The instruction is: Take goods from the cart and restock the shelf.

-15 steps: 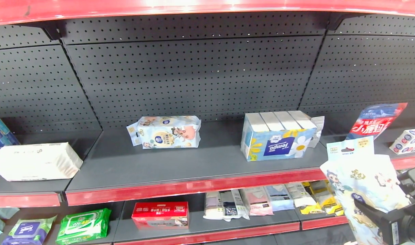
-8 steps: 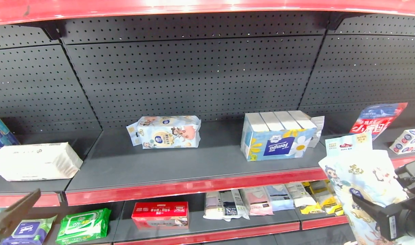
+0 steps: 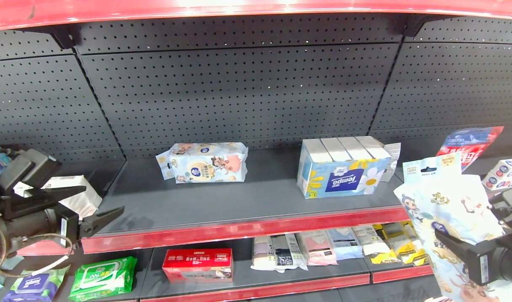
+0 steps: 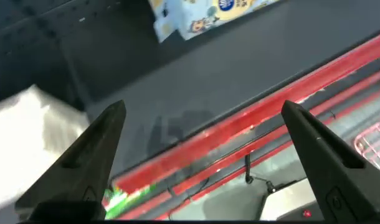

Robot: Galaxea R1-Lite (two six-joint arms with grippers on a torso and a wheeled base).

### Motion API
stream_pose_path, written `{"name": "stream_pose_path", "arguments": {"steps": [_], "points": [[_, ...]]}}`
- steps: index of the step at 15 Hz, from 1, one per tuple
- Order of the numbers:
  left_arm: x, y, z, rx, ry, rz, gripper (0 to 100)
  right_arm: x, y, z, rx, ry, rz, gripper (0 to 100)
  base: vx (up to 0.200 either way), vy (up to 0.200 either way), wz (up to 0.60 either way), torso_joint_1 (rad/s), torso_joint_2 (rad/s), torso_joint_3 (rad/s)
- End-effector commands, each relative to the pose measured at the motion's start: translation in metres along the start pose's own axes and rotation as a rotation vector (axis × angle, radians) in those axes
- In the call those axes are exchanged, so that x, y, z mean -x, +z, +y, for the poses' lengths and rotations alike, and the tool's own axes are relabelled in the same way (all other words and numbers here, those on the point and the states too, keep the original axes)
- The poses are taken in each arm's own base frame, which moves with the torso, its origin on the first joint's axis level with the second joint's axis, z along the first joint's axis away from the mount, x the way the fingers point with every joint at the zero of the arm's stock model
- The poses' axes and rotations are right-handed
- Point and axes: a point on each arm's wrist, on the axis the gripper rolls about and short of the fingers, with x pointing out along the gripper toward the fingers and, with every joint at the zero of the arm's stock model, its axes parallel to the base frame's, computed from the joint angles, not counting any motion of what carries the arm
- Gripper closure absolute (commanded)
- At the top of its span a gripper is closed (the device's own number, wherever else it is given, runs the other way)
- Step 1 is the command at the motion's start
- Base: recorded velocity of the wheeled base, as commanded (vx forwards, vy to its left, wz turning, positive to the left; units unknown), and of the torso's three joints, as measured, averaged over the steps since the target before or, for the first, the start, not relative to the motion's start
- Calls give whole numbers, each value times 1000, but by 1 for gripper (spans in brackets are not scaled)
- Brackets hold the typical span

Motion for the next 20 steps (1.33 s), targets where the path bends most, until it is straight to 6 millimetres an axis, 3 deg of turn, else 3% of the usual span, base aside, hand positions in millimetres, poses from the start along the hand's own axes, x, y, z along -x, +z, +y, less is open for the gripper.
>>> {"name": "stream_pose_path", "arguments": {"steps": [1,2,5,8,10,13,14,20], "points": [[-30,-17,13,24,-65,66,0,0,0,0,0,-2,1,100,0,0,0,0,0,0],[-53,-22,23,-21,-93,37,0,0,0,0,0,-5,3,100,0,0,0,0,0,0],[-79,-28,34,-84,-145,-26,0,1,-3,0,-1,-6,6,100,0,0,0,0,0,0],[-110,-15,57,-117,-141,-79,0,2,-4,0,0,-9,5,100,0,0,0,0,0,0],[-126,-11,67,-124,-152,-99,0,2,-5,0,5,-5,11,100,0,0,0,0,0,0],[-134,-10,68,-128,-176,-107,0,2,-7,1,16,-3,19,100,0,0,0,0,0,0],[-148,-11,70,-136,-196,-112,0,3,-12,2,23,0,33,100,0,0,0,0,0,0],[-178,2,78,-170,-276,-158,0,6,-20,3,25,3,46,100,0,0,0,0,0,0]]}}
